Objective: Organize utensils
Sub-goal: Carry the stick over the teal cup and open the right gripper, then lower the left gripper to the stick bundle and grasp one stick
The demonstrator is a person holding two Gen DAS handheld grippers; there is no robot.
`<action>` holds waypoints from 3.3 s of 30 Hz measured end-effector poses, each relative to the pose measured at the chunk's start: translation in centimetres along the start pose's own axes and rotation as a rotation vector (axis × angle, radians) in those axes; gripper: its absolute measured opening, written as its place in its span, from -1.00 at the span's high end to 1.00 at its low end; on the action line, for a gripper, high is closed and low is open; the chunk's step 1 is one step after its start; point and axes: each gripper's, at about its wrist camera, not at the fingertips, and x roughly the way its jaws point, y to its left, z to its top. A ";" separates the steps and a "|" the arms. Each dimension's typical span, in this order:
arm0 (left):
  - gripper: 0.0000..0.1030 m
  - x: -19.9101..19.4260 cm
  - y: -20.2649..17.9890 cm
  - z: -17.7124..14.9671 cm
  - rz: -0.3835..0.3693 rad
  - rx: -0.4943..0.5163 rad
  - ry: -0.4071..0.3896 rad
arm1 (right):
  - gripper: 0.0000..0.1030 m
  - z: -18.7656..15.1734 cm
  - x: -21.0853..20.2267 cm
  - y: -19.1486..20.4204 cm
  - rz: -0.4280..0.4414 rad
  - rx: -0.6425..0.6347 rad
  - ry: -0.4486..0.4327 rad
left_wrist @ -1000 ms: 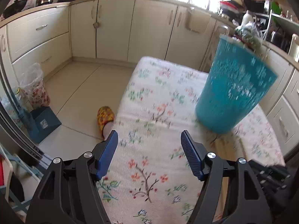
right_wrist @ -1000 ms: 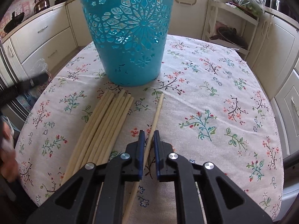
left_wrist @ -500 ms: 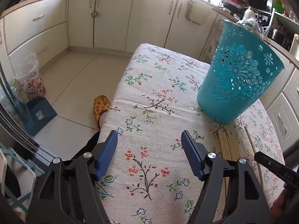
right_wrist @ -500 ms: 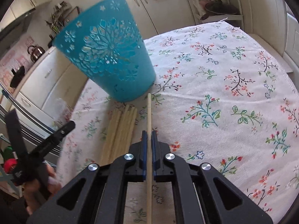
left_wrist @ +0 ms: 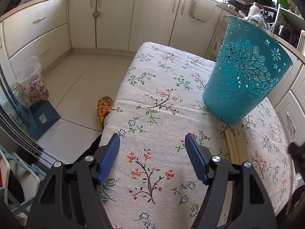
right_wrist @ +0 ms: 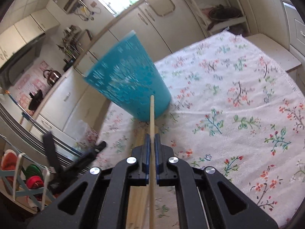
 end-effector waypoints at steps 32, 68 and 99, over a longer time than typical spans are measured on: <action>-0.53 0.5 0.5 0.4 -0.080 -0.017 0.013 | 0.87 12.9 9.0 8.3 -0.070 -0.265 -0.234; -0.54 0.6 -0.7 0.1 -0.030 0.043 0.021 | 0.82 -3.5 8.8 3.2 -0.287 -0.348 0.192; -0.42 2.1 -10.0 -0.7 -0.003 0.292 0.121 | 0.86 -2.2 8.1 0.8 -0.271 -0.247 0.200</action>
